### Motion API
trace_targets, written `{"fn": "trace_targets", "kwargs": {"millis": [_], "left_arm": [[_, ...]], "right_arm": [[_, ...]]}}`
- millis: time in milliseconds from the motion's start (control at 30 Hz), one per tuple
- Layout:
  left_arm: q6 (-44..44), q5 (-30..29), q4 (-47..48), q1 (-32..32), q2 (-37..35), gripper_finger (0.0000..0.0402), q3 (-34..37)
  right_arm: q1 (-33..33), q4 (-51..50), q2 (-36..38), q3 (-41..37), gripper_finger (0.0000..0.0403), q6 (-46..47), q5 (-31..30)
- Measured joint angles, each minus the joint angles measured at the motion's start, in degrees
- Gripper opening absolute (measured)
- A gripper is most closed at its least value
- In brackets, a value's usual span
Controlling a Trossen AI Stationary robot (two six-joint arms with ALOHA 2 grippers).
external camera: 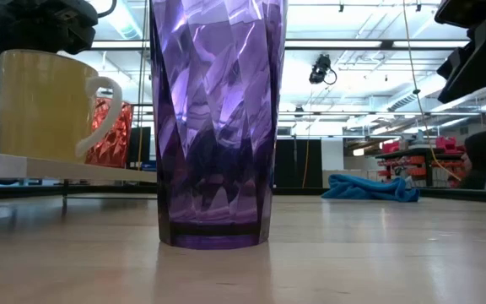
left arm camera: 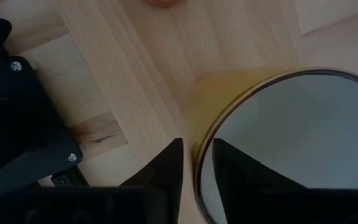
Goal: Stack small to large cups/mugs on shelf
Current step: Put the yellow mug on the shelf, then put the violet cup on the shelf
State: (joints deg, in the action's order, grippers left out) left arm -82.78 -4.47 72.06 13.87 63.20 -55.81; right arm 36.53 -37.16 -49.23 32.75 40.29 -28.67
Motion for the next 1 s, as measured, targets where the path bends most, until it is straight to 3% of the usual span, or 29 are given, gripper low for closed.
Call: {"fn": "trace_targets", "kwargs": {"millis": [467,733,867,1000], "left_arm": [[0.2,-0.04,0.5,0.0,-1.92,0.0113,-0.02],[-2.73,-4.15,-0.46,-0.02,-7.17,0.0118,-0.02],[-3.61,-8.22,-4.98,-0.02,-10.08,0.0118,-0.02],[-0.09,-12.73,-15.86,-0.02,-12.33,0.0118,-0.02]], "right_arm": [[0.0,-0.01,0.0,0.0,0.0105,0.0,0.02],[0.0,-0.03,0.0,0.0,0.0105,0.02,0.02],[0.02,-0.01,0.0,0.0,0.0105,0.02,0.04],[0.0,-0.02,0.0,0.0,0.0105,0.0,0.04]]}}
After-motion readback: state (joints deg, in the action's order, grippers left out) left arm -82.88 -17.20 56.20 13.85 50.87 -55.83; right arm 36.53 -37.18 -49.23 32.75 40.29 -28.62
